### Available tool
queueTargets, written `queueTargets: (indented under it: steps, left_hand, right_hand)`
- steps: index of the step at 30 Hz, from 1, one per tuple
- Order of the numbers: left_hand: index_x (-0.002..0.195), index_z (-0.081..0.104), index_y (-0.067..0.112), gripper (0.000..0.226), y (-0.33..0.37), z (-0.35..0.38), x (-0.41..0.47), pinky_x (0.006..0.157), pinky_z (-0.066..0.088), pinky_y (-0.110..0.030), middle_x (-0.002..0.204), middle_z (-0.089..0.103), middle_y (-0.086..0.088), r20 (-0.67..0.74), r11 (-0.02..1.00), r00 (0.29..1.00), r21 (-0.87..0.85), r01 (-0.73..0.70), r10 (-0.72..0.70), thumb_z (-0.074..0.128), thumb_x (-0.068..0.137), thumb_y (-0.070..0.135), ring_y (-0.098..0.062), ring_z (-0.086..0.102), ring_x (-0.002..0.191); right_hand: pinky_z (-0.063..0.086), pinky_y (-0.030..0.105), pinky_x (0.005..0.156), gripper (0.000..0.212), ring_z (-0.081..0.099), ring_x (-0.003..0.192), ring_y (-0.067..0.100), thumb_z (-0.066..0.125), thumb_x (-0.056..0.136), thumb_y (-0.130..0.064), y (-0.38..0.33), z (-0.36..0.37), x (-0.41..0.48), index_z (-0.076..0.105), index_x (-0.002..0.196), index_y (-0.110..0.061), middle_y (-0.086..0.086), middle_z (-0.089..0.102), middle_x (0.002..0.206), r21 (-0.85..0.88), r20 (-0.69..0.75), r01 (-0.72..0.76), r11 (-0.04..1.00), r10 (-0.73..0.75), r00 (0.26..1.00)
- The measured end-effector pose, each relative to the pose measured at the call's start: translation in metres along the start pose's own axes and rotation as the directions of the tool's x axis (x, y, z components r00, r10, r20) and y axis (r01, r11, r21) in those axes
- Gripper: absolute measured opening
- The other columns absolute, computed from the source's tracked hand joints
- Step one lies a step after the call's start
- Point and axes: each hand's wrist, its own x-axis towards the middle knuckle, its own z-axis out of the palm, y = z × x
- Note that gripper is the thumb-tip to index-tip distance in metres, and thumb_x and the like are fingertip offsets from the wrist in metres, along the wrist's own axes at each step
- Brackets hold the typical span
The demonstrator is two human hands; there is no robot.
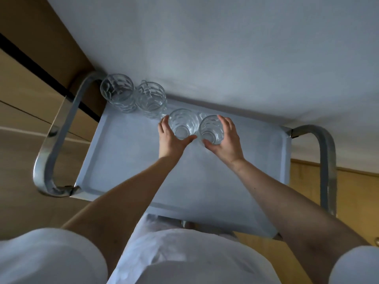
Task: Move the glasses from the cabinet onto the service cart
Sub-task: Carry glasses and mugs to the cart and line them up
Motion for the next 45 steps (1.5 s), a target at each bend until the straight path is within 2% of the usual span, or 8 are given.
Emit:
queueTargets:
  steps: [9,15,19,25,34,39,42,45]
  left_hand:
    - [0.150,0.025,0.014,0.107,0.022,-0.022,0.059,0.111,0.029,-0.032,0.153,0.030,-0.006,0.277,0.917,0.948,0.317,-0.244,0.157,0.086,0.064,0.036,-0.024,0.034,0.138]
    - [0.152,0.019,0.013,0.104,0.024,-0.017,0.059,0.116,0.018,-0.028,0.158,0.020,-0.002,0.151,0.936,0.977,0.297,-0.187,0.148,0.081,0.071,0.036,-0.018,0.020,0.145]
    - [0.152,0.014,0.015,0.097,0.024,-0.016,0.056,0.114,0.011,-0.022,0.159,0.013,0.000,0.213,0.914,0.951,0.291,-0.282,0.226,0.076,0.079,0.030,-0.014,0.012,0.146]
    - [0.152,0.012,0.016,0.095,0.025,-0.026,0.064,0.110,0.009,-0.016,0.160,0.010,0.000,0.302,0.897,0.925,0.301,-0.323,0.232,0.074,0.081,0.027,-0.014,0.010,0.147]
    - [0.152,0.017,0.026,0.093,0.033,-0.035,0.074,0.110,0.019,-0.022,0.159,0.010,0.009,0.389,0.880,0.903,0.345,-0.327,0.184,0.075,0.080,0.029,-0.014,0.020,0.144]
    - [0.151,0.010,0.038,0.095,0.047,-0.039,0.072,0.106,0.037,-0.038,0.158,0.008,0.016,0.387,0.764,0.915,0.553,-0.333,0.118,0.073,0.080,0.038,-0.021,0.036,0.138]
    - [0.151,0.010,0.037,0.095,0.052,-0.035,0.068,0.105,0.039,-0.040,0.159,0.008,0.014,0.375,0.769,0.922,0.560,-0.310,0.099,0.073,0.080,0.038,-0.022,0.036,0.138]
    - [0.151,0.010,0.034,0.092,0.053,-0.030,0.064,0.102,0.040,-0.040,0.160,0.006,0.012,0.360,0.776,0.928,0.555,-0.299,0.100,0.071,0.082,0.037,-0.024,0.037,0.137]
  right_hand:
    - [0.023,0.012,0.098,0.088,0.038,0.129,0.022,0.080,0.070,-0.035,0.011,-0.017,0.006,0.036,0.143,-0.013,0.011,0.036,0.142,-0.005,0.047,-0.008,1.000,0.008,0.999]
    - [0.022,0.003,0.088,0.083,0.041,0.124,0.020,0.082,0.070,-0.028,0.010,-0.021,0.016,0.039,0.139,-0.014,0.010,0.039,0.138,0.024,0.063,-0.012,1.000,0.010,0.998]
    - [0.025,0.010,0.092,0.085,0.041,0.125,0.019,0.082,0.070,-0.032,0.003,-0.019,0.028,0.037,0.141,-0.017,0.009,0.038,0.139,0.032,0.080,-0.012,0.999,0.010,0.997]
    - [0.022,0.006,0.093,0.088,0.040,0.128,0.022,0.084,0.069,-0.030,-0.005,-0.009,0.045,0.036,0.141,-0.013,0.013,0.037,0.142,0.078,0.035,-0.046,0.996,0.043,0.998]
    - [0.028,0.018,0.102,0.089,0.040,0.129,0.022,0.083,0.070,-0.029,-0.010,-0.002,0.067,0.034,0.142,-0.007,0.011,0.040,0.141,0.156,-0.056,-0.099,0.983,0.108,0.993]
    - [0.019,0.015,0.105,0.097,0.024,0.140,0.022,0.080,0.074,-0.025,-0.006,0.001,0.062,0.020,0.149,-0.010,0.012,0.024,0.151,0.113,0.028,-0.112,0.987,0.109,0.994]
    - [0.014,0.032,0.117,0.103,0.006,0.147,0.021,0.076,0.078,-0.035,-0.005,0.002,0.060,0.007,0.152,-0.019,0.010,0.007,0.159,0.066,0.070,-0.170,0.983,0.166,0.984]
    - [0.014,0.043,0.116,0.109,-0.002,0.147,0.022,0.073,0.077,-0.048,-0.006,-0.001,0.057,-0.003,0.152,-0.028,0.007,-0.003,0.160,0.032,0.088,-0.266,0.964,0.262,0.961]
